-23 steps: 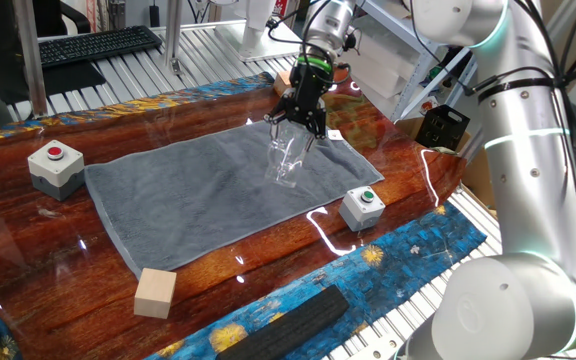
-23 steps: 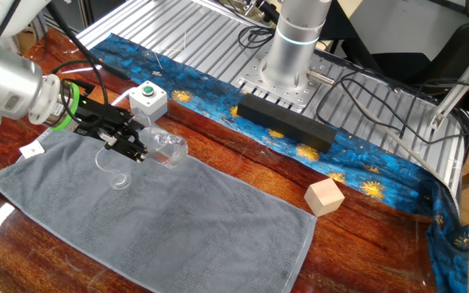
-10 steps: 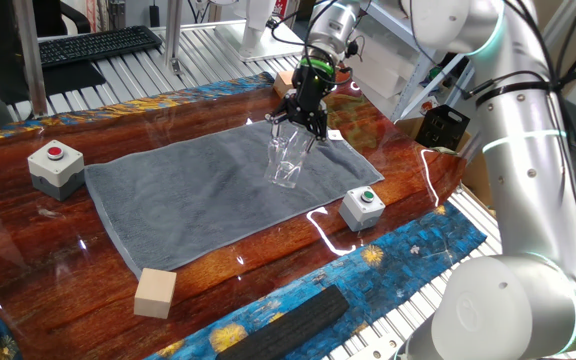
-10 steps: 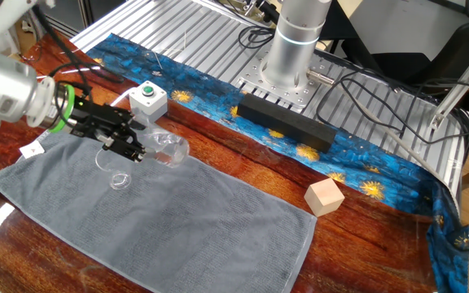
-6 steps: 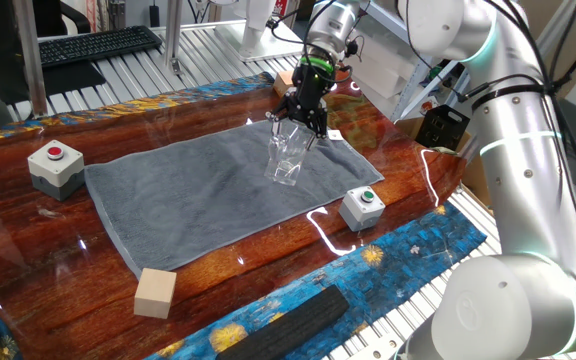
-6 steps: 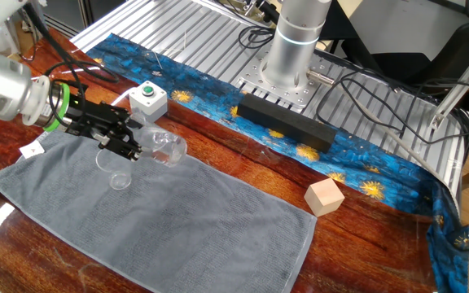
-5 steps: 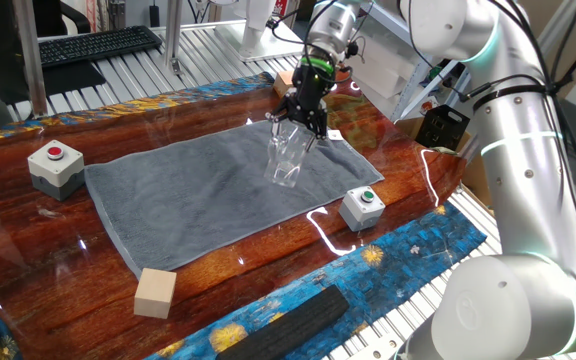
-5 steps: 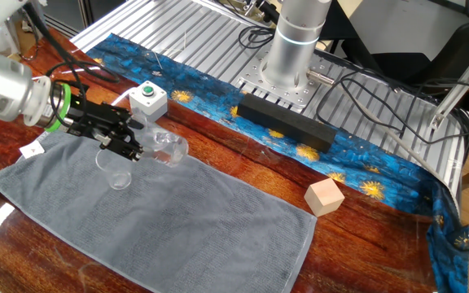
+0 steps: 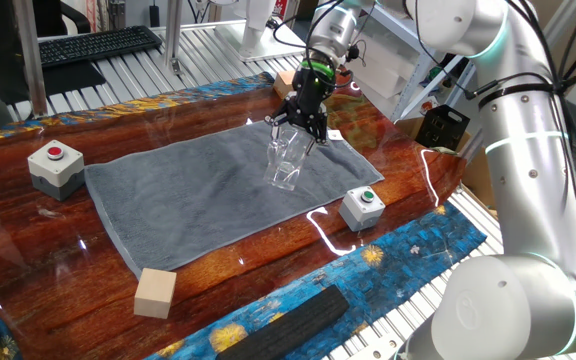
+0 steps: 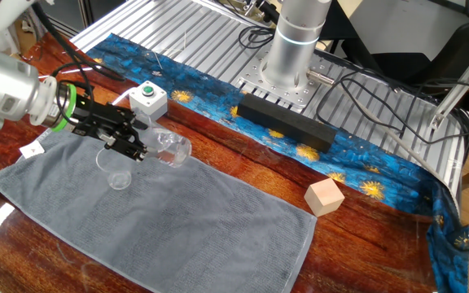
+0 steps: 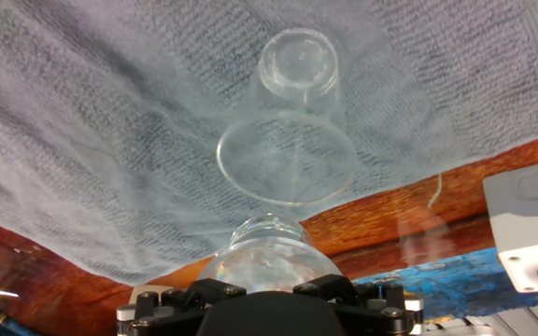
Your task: Pour the water from one cup into another empty cup
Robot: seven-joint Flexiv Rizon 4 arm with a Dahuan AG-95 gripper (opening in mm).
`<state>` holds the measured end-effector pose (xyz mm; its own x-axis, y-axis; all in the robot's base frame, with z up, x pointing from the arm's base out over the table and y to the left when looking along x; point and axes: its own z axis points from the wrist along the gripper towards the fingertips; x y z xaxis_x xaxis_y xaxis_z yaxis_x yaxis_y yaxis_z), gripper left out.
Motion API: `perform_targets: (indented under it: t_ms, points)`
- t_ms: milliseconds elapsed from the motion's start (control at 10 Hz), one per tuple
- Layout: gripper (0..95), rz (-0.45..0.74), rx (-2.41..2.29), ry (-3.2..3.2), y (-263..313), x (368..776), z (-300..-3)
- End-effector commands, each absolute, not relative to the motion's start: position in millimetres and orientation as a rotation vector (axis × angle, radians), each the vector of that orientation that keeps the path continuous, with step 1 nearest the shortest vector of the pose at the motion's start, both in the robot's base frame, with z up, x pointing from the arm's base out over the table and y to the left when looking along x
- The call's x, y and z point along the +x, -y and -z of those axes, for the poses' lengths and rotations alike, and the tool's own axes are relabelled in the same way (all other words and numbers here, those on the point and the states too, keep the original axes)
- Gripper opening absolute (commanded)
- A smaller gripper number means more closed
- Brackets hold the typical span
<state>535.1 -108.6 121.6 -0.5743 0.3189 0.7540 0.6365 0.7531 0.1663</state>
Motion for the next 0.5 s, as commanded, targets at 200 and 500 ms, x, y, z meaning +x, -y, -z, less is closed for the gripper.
perform_targets:
  t_ms: [200,500]
  points:
    - [0.0,0.562,-0.716,2.189,109.5,537.9,-122.9]
    - [0.0,0.576,-0.722,2.174,109.4,537.9,-122.9]
